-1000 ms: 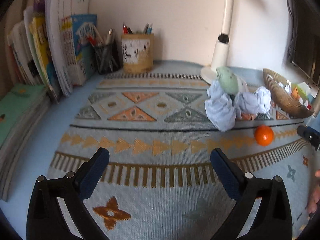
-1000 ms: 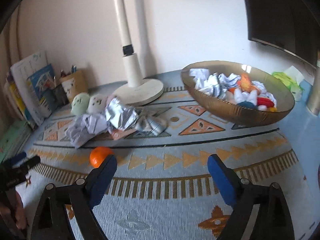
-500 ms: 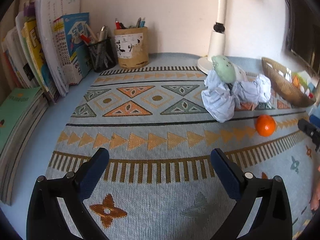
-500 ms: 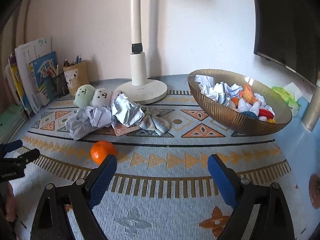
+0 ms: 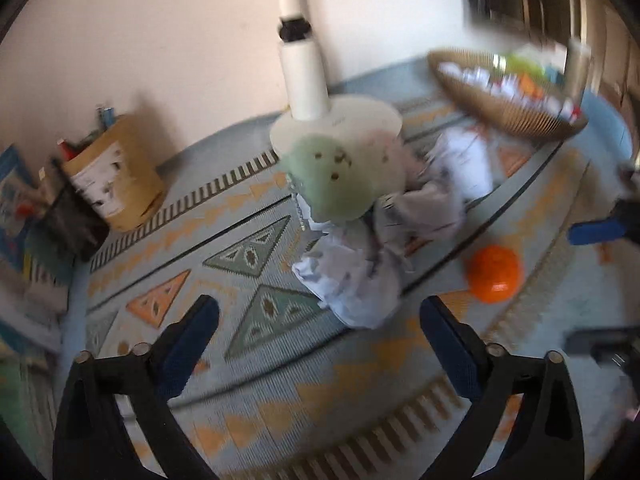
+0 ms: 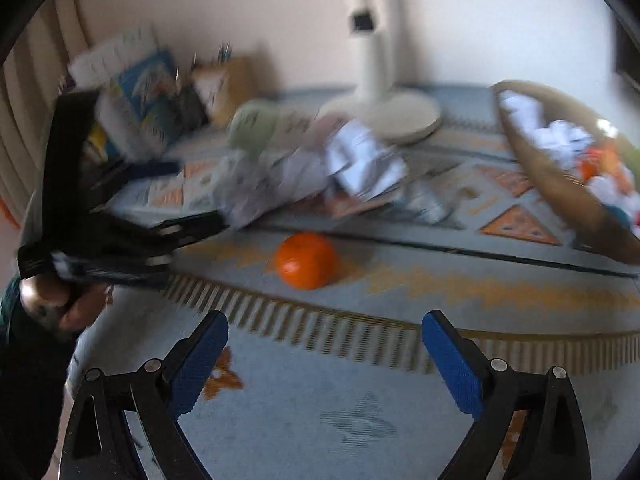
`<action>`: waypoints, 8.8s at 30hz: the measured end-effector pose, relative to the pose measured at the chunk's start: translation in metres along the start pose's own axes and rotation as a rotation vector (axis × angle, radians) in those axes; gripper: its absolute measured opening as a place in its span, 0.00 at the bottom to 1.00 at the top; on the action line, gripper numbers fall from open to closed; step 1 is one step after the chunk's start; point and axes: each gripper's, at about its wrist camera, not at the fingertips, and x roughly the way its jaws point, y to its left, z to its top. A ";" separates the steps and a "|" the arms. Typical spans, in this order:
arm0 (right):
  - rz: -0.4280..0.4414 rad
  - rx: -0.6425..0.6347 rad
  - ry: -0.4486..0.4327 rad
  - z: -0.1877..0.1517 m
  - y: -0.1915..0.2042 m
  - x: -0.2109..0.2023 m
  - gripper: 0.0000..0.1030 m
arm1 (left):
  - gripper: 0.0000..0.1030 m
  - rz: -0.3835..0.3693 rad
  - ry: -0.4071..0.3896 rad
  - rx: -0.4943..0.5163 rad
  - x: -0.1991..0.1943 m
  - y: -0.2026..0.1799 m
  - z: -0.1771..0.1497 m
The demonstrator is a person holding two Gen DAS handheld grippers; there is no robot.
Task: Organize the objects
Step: 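Grasp a crumpled paper wad with the left gripper while the right grasps the orange, then carry the paper wad and orange to the glass bowl and release both, then move both open grippers back to the items on the rug, then grasp the green-white-pink plush dango with the left gripper while the right grasps a paper wad, then carry the plush dango and paper wad to the glass bowl and release both, then move both open grippers back over the remaining items on the rug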
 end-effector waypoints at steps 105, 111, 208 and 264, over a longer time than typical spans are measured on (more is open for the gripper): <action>0.060 0.026 -0.138 0.004 -0.043 -0.001 1.00 | 0.99 0.030 -0.160 -0.425 -0.064 0.010 -0.027; 0.052 -0.049 -0.167 0.063 -0.029 -0.016 1.00 | 0.93 -0.163 -0.066 -0.517 -0.003 0.035 0.022; 0.022 0.140 -0.245 -0.033 -0.047 -0.049 0.47 | 0.44 0.026 -0.177 -0.515 -0.085 -0.019 -0.030; -0.123 0.119 -0.220 0.026 -0.035 0.007 0.92 | 0.94 0.221 -0.176 -0.705 -0.056 0.042 -0.076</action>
